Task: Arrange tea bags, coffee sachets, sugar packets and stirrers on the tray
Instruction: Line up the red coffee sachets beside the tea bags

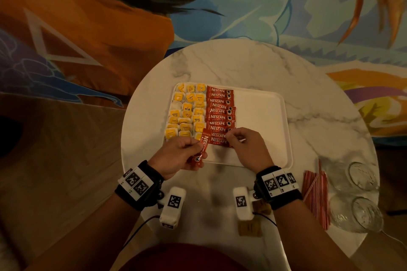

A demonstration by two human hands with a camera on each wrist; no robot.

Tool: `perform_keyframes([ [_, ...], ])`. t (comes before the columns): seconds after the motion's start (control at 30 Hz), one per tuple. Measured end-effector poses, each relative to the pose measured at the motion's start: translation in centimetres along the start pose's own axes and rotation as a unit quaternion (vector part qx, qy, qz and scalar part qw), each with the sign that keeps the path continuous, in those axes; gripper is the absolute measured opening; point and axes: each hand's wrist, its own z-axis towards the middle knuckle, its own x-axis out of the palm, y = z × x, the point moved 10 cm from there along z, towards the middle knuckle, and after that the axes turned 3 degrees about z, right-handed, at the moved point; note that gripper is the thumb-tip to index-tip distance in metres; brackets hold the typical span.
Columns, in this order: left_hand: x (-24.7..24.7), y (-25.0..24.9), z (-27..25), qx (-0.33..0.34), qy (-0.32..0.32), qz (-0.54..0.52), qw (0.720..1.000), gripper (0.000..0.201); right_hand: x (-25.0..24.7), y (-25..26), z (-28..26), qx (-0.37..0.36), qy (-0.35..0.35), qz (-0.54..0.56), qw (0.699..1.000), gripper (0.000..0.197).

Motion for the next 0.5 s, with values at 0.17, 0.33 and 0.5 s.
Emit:
perform_keyframes([
  [0.17, 0.1, -0.2, 0.1, 0.010, -0.009, 0.026, 1.000, 0.015, 2.9, 2.9, -1.6, -0.038, 0.100, 0.084, 0.991, 0.013],
  [0.33, 0.3, -0.3, 0.2, 0.035, -0.001, 0.104, 0.994, 0.010, 4.1, 3.3, -1.8, -0.045, 0.126, 0.100, 0.986, 0.003],
  [0.5, 0.2, -1.2, -0.1, 0.064, -0.014, 0.115, 0.991, 0.011, 4.2, 2.9, -1.9, -0.048, 0.117, 0.103, 0.987, 0.011],
])
